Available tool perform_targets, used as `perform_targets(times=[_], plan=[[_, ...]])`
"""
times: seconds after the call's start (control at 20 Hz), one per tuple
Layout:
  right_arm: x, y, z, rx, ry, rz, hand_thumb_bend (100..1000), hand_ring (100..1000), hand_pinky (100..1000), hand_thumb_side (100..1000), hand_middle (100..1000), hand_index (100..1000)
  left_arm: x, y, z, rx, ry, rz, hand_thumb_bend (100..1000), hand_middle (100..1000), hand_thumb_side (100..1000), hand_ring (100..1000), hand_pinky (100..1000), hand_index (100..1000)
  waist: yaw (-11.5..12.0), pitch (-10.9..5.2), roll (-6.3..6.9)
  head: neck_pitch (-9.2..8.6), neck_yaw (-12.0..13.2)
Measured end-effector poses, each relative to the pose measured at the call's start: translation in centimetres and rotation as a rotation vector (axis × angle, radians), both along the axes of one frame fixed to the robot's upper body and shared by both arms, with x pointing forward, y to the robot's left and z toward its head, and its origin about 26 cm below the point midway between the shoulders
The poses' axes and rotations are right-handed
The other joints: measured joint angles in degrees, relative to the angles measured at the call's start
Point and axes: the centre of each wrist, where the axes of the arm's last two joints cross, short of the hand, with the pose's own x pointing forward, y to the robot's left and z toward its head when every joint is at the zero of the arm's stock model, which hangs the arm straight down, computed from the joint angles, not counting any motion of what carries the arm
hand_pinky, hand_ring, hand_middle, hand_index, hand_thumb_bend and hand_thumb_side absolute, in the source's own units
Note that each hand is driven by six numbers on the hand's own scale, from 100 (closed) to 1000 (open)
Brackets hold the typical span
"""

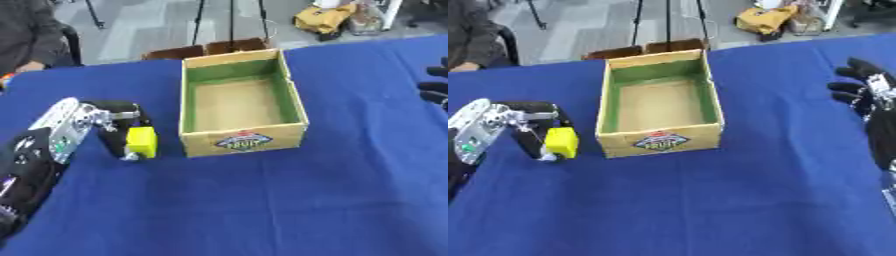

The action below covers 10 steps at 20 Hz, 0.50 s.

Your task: Pick up objects on the table and place them in the box.

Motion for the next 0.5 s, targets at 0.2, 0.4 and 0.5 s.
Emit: perform_targets(times=[0.2,0.4,0.5], plan=[[0.0,0.0,0.0,0.000,0.000,0.000,100,769,814,841,791,905,0.1,-0.2,0.9,-0.039,-0.061,0.006,263,113,190,100,100,276,0.0,0.00,-0.13,-0.02,0.0],[0.0,0.0,0.0,-0.001,0.001,0.002,100,769,814,841,791,905,0.5,-1.2,4.1,-0.074,-0.135,-0.015,264,112,189,100,100,277,0.0,-0.11,-0.21,-0.02,0.0],[0.0,0.0,0.0,-0.002,0.002,0.004,100,769,814,842,791,905,0.6,-1.9,5.9,-0.084,-0.172,-0.029,264,112,189,100,100,277,-0.3,-0.37,-0.14,-0.02,0.1]])
